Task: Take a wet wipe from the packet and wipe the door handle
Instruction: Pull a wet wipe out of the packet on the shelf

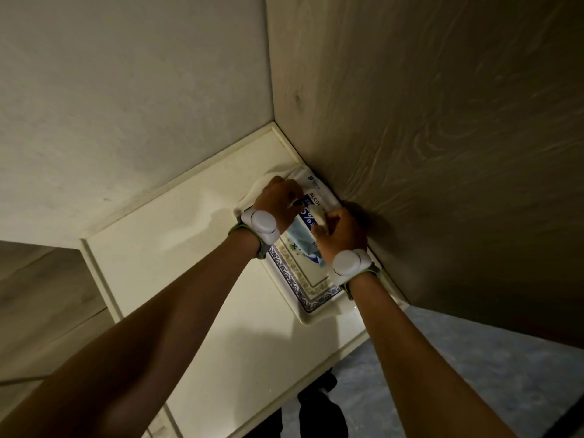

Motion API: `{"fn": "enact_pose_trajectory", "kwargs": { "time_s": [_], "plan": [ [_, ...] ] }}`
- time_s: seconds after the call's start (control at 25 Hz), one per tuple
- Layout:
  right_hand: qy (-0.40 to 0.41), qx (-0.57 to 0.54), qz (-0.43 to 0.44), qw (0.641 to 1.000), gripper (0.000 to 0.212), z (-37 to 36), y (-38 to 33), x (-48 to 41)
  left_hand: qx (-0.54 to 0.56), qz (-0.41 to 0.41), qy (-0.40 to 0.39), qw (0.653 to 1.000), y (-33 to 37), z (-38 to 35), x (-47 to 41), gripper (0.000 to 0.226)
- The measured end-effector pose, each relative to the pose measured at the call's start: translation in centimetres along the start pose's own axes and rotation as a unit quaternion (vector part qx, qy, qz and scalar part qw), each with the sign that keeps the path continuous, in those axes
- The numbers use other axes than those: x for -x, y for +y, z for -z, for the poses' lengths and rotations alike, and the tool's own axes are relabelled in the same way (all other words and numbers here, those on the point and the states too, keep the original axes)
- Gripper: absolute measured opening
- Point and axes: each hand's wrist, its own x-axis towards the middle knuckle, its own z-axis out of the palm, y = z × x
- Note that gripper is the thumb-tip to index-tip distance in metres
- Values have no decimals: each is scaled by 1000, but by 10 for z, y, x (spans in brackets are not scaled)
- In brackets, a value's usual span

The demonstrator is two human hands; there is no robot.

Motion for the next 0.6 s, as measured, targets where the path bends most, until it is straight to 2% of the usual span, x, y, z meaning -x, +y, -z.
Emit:
{"fn": "enact_pose_trajectory", "kwargs": {
  "time_s": [0.4,0.6],
  "plan": [
    [-11,-8,5,1000,23,1,3,0,17,1,19,1000,2,-5,10,15],
    [-12,-20,4,1000,20,13,-4,12,62,-46,39,996,18,13,33,7]
  ]
}}
